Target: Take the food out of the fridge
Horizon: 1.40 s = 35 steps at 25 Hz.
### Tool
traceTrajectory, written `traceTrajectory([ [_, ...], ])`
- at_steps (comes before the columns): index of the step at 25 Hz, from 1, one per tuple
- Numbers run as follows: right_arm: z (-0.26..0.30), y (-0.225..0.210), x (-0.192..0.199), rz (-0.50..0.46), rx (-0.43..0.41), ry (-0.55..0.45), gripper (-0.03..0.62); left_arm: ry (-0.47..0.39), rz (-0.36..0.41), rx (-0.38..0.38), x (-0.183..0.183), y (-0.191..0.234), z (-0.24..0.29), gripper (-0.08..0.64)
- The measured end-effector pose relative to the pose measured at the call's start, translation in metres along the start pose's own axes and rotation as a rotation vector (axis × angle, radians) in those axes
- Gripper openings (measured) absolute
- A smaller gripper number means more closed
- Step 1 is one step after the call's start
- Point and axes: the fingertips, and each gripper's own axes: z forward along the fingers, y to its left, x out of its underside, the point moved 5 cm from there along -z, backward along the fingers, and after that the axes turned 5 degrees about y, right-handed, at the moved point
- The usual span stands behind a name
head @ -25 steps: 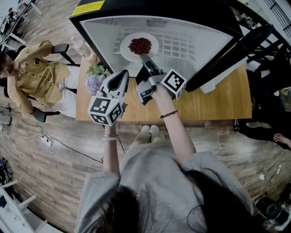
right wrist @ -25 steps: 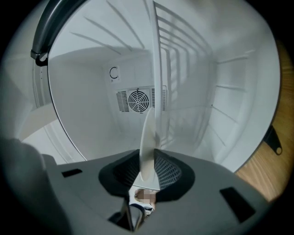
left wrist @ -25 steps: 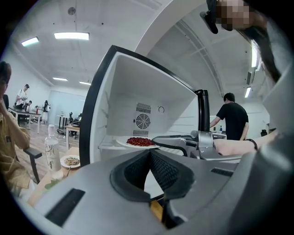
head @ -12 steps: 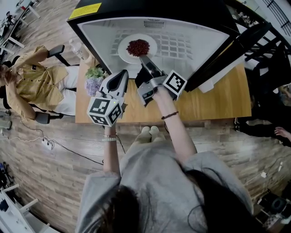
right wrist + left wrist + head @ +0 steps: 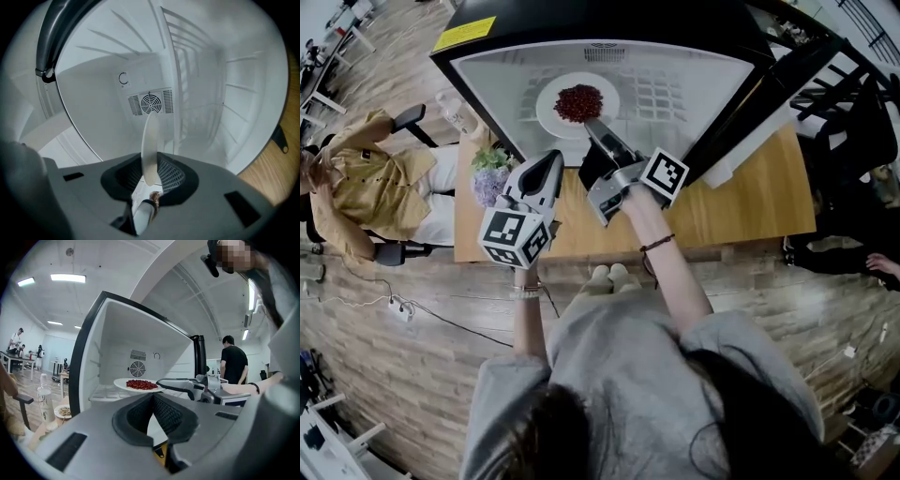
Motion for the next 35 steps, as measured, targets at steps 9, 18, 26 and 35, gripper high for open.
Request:
traceTrajectory([
  [9, -0.013, 0.013, 0.003, 0.005, -0.025, 0.045, 0.081, -0.019, 0.016, 0.019, -0.006, -0.012, -0.011, 0.008],
  [18, -0.03, 0.022, 0.009, 0.021, -0.044, 0.091, 0.081, -0.031, 0.024, 0.028, -0.006, -0.026, -0.019, 0.008],
  [26, -0.052, 0.017, 0.016, 0.04, -0.032, 0.117, 0.081, -0.025, 0.026, 0.031, -0.005, -0.037, -0.028, 0.008],
  [35, -0.076, 0.015, 0.02, 0.054, -0.042, 0.14, 0.081, -0.022, 0.011, 0.027, 0.003, -0.045, -0.034, 0.008],
])
